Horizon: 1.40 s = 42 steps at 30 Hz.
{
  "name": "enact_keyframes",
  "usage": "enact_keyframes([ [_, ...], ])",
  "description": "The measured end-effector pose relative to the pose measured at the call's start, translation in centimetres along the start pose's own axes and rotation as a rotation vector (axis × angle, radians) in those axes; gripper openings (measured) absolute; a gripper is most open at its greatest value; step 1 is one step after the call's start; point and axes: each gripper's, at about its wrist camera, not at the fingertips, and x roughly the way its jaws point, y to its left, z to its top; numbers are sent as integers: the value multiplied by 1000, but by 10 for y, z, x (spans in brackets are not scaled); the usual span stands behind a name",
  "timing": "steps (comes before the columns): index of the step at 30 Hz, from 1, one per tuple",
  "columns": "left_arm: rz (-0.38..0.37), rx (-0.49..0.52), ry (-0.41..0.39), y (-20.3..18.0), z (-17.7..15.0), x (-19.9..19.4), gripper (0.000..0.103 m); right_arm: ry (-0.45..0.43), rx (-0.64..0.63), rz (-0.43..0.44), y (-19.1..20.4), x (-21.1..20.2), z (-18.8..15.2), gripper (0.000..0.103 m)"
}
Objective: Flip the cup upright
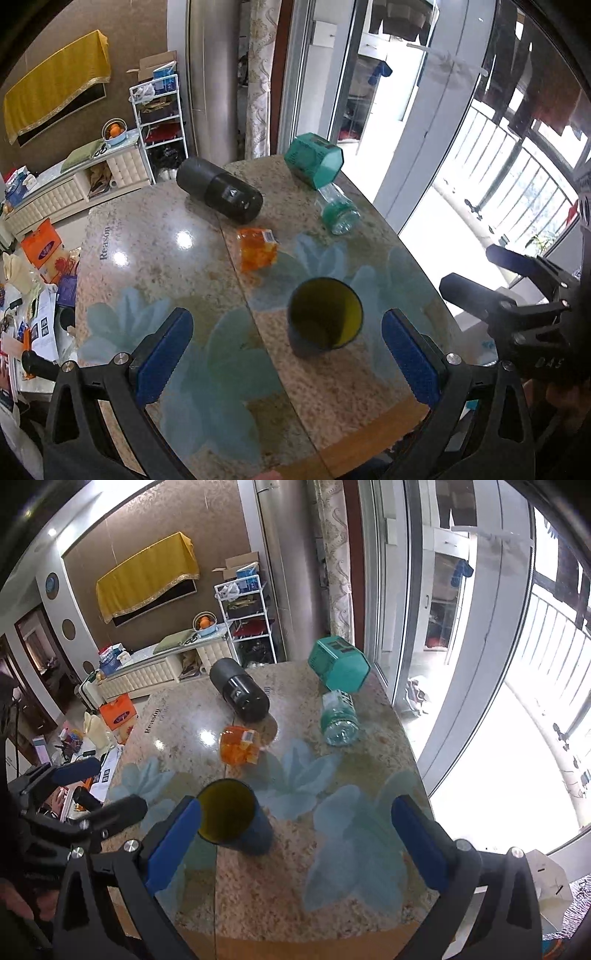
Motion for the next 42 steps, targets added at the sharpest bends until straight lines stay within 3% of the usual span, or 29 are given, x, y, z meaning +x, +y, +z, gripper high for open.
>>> enact_keyframes([
  [42,8,-13,20,-5,-12,-2,103,39,-2,-3,-3,-10,-10,103],
])
